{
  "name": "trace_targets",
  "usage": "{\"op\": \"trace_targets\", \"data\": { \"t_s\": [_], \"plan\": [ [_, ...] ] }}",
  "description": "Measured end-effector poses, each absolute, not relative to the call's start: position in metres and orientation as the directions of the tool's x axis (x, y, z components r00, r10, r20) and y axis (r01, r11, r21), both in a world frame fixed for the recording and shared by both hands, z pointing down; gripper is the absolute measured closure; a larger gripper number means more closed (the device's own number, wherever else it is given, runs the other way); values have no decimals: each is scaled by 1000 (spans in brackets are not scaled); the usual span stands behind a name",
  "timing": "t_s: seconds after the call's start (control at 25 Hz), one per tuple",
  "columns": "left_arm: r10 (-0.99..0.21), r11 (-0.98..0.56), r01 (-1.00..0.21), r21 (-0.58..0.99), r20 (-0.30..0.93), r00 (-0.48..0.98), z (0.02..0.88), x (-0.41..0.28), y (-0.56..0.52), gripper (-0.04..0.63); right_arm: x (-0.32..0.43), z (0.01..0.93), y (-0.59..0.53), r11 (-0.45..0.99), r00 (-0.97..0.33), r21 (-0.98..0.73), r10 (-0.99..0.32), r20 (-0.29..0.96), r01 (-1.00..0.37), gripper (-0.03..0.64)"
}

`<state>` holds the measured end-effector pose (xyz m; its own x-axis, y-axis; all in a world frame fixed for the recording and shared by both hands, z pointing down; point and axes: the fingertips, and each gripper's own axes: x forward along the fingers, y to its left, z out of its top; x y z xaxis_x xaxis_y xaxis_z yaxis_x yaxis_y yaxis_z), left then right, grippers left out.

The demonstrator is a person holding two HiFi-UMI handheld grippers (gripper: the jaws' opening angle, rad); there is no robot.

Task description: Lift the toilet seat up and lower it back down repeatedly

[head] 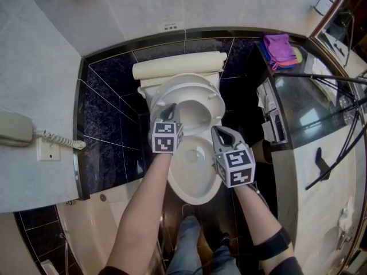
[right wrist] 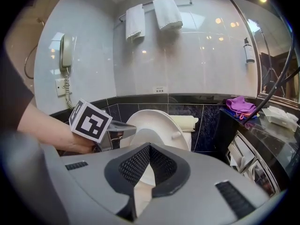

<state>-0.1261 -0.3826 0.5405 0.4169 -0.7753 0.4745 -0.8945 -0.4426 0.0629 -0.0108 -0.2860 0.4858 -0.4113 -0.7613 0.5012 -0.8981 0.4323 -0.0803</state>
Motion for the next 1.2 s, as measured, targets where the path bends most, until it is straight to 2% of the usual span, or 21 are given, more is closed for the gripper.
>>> {"op": "trace_targets", "data": {
  "t_s": [0.36, 0.64, 1.2],
  "plan": [
    [-775, -428, -901, 70, 485, 406, 554, -139, -377, 607, -19, 493, -293, 451, -417, -66, -747, 519, -890, 600],
    [-792, -430, -901, 51, 458, 404, 522, -137, -358, 607, -20, 483, -278, 463, -425, -64, -738, 525, -884, 600],
    [-821, -374, -927, 25, 455, 344, 393, -112, -141, 607, 20, 398, -141, 553, -501, -60, -698, 512, -831, 600]
  ]
}}
